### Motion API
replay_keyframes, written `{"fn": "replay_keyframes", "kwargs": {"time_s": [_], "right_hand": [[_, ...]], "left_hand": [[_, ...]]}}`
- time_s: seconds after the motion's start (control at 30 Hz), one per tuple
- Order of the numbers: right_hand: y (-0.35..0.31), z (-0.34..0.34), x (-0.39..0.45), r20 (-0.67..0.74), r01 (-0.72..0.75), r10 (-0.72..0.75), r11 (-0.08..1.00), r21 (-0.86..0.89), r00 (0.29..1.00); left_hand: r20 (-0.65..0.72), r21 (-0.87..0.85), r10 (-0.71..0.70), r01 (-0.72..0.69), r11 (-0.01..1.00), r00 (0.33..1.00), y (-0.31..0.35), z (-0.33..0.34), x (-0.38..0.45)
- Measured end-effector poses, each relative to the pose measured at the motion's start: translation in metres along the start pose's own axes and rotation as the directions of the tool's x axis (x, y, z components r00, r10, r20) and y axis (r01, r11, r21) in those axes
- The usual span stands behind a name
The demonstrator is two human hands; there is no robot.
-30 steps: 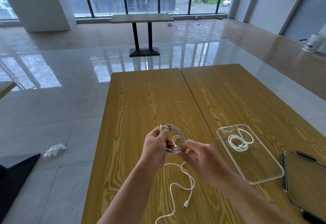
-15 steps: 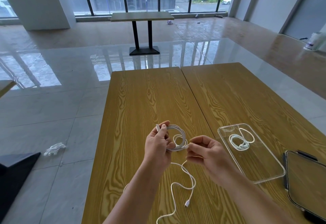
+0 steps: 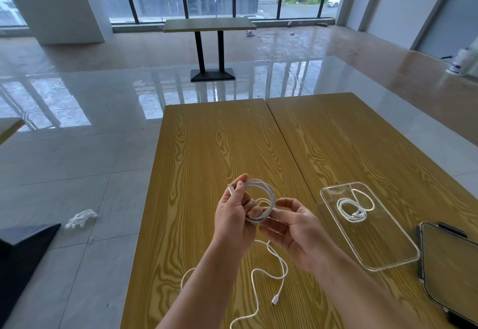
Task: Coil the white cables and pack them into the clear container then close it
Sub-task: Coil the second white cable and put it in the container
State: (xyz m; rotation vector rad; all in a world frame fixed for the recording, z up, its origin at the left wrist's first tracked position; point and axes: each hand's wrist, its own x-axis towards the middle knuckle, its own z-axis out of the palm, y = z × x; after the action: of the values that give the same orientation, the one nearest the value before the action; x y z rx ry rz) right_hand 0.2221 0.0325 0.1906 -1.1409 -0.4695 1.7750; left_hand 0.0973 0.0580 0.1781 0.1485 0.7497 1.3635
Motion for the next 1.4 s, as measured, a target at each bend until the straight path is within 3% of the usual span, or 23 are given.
{"fn": "replay_keyframes", "kwargs": {"time_s": [0.17, 0.43, 0.57, 0.73, 0.83, 0.97, 1.17, 1.4], "right_hand": [[0.007, 0.000, 0.000, -0.023, 0.049, -0.046, 0.992, 0.119, 0.999], [0.007, -0.006, -0.006, -0.039, 0.078, -0.073, 0.986, 0.150, 0.997], [0.001, -0.007, -0.005, -0.096, 0.082, -0.067, 0.984, 0.158, 0.993], [-0.007, -0.002, 0.003, -0.135, 0.078, -0.073, 0.996, 0.035, 0.988], [-0.011, -0.002, 0.004, -0.095, 0.078, -0.082, 0.996, -0.042, 0.992], [-0.014, -0.003, 0.003, -0.006, 0.044, -0.044, 0.994, -0.098, 0.999], [-0.018, -0.004, -0.002, 0.118, 0.003, 0.025, 0.973, -0.229, 0.993], [-0.008, 0.000, 0.001, 0.038, 0.018, -0.004, 0.927, -0.375, 0.999]], "left_hand": [[-0.039, -0.022, 0.054, -0.055, 0.998, 0.998, 0.000, 0.001, 0.003], [-0.109, 0.006, 0.113, -0.113, 0.994, 0.988, 0.011, 0.002, 0.007], [-0.072, -0.011, 0.040, -0.041, 0.999, 0.997, 0.006, 0.006, 0.003], [0.011, -0.026, -0.067, 0.067, 0.997, 0.998, -0.003, 0.008, 0.000], [-0.015, 0.072, -0.068, 0.068, 0.995, 0.998, -0.003, 0.008, -0.001], [-0.050, 0.335, 0.036, -0.017, 0.942, 0.998, -0.003, 0.007, -0.005], [-0.042, 0.456, 0.080, -0.052, 0.888, 0.996, -0.001, 0.002, -0.004], [-0.011, 0.556, 0.111, -0.086, 0.826, 0.994, -0.004, 0.004, -0.003]]}}
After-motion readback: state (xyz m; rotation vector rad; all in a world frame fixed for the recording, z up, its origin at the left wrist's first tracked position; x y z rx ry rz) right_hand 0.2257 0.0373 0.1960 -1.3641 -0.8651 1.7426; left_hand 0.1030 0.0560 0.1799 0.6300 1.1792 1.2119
